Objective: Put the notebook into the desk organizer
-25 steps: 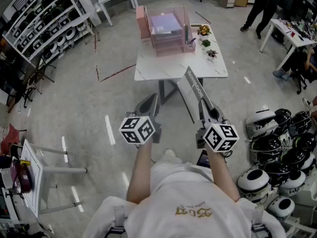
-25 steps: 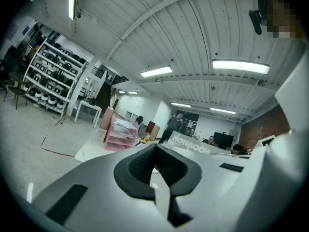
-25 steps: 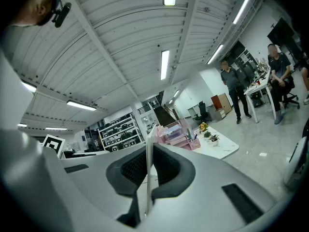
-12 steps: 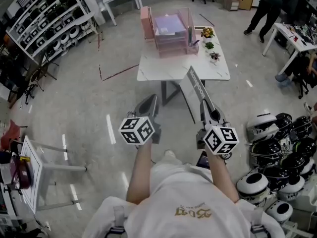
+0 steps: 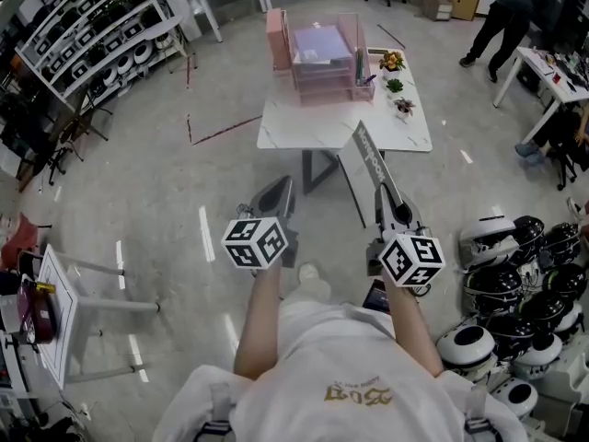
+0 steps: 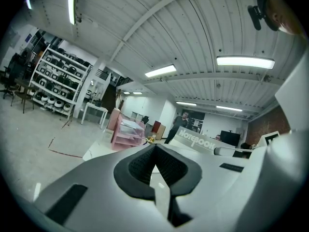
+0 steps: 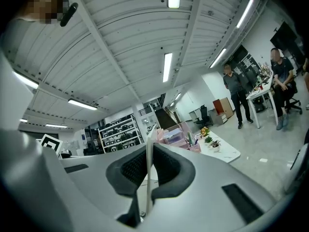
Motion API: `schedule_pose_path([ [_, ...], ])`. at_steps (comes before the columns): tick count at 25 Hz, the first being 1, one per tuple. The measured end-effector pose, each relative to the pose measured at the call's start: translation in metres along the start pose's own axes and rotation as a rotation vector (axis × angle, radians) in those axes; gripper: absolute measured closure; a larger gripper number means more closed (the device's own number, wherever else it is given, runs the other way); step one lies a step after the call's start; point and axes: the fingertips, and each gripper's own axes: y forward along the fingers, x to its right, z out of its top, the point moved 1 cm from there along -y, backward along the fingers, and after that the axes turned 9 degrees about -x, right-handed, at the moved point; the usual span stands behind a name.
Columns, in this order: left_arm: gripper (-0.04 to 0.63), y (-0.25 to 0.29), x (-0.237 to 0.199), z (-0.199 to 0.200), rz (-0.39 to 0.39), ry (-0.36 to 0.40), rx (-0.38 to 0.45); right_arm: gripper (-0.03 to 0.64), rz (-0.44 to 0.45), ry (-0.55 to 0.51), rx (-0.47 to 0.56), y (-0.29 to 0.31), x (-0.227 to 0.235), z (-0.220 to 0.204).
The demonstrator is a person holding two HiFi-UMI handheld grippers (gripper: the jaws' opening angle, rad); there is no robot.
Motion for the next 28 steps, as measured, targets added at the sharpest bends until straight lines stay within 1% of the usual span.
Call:
schedule_pose_path([
  [5, 0.58, 0.017, -0.019, 0.009, 0.004, -0.022, 0.01, 0.6, -0.004, -0.015, -0.013, 0.025, 0.004, 0.001],
  [10, 0.58, 0.051, -0.041, 0.021, -0.012, -0.034, 0.012, 0.6, -0.017, -0.023, -0.011, 0.062, 0.016, 0.008],
  [14, 0.58, 0.092, -0.069, 0.039, -0.038, -0.036, 0.006, 0.6, -0.041, -0.023, -0.008, 0.107, 0.028, 0.015],
  [20, 0.58, 0.168, -0.122, 0.082, -0.086, -0.03, -0.028, 0.6, -0.096, -0.014, -0.009, 0.192, 0.042, 0.031],
  [24, 0.58, 0.212, -0.159, 0.106, -0.115, -0.039, -0.055, 0.6, -0.13, -0.012, -0.006, 0.245, 0.044, 0.044],
  [28, 0.58, 0.248, -0.189, 0.127, -0.145, -0.036, -0.077, 0.6, -0.145, 0.002, 0.001, 0.289, 0.043, 0.054],
])
